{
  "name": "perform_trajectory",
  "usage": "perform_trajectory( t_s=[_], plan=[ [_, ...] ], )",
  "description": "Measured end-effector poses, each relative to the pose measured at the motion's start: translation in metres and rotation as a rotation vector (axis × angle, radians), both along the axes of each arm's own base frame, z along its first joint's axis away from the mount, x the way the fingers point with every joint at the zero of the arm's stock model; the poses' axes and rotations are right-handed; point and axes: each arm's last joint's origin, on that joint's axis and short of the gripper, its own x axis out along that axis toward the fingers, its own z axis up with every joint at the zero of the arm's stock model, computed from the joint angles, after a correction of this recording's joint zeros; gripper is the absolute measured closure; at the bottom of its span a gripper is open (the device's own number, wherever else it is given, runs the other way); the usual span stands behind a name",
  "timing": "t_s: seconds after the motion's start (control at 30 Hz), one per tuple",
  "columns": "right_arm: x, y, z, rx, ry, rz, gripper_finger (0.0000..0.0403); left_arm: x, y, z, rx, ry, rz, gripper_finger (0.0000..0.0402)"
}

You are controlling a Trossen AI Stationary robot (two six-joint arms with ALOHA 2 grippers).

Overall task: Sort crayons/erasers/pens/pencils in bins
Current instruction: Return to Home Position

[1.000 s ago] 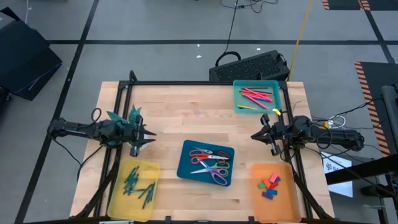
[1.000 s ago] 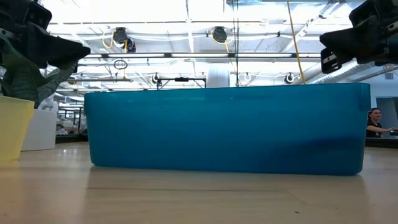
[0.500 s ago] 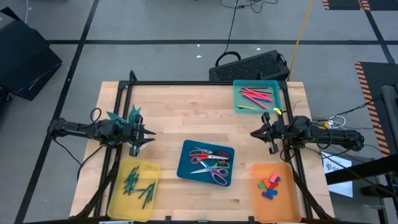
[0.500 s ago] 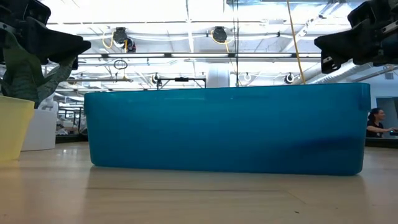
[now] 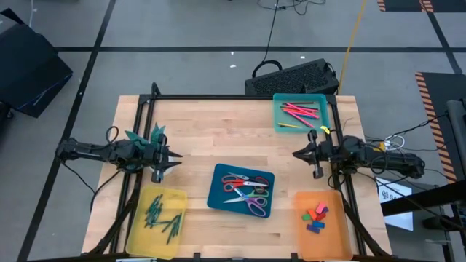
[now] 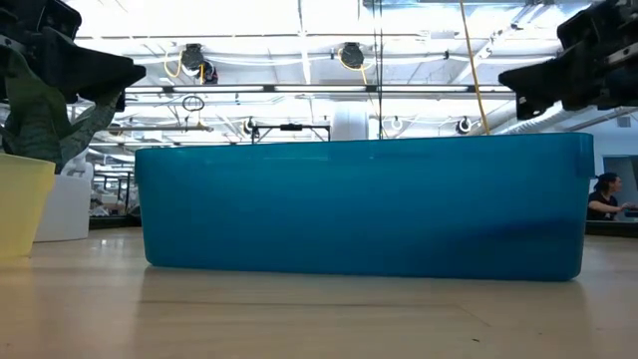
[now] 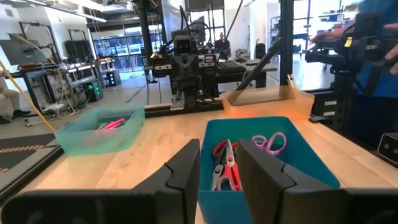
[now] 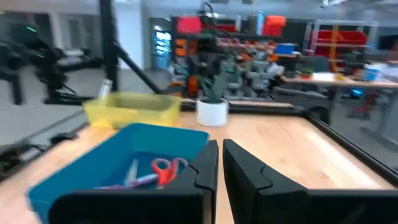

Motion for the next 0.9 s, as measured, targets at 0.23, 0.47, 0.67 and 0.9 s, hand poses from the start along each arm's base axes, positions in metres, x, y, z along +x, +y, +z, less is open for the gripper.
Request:
perform_trajectory(
  t_s=[0.23,0.47,0.67,0.9],
  plan=[
    [0.0007,-0.0010,-0.0014,-0.012,0.015,-0.034,0.0385,0.0000,0.0001,0.0000,0.000,0.000,0.004,0.0295],
    [0.0007,-0.0011,-0.0014,-0.010,0.016,-0.035,0.0385,0.0000,0.0001,0.0000,-0.001,0.000,0.004,0.0295],
    [0.0007,-0.0011,-0.0014,-0.010,0.016,-0.035,0.0385,0.0000,0.0001,0.0000,-0.001,0.000,0.004,0.0295],
    [0.0007,-0.0011,-0.0014,-0.010,0.016,-0.035,0.0385,0.0000,0.0001,-0.0001,-0.002,0.001,0.004,0.0295]
  ],
)
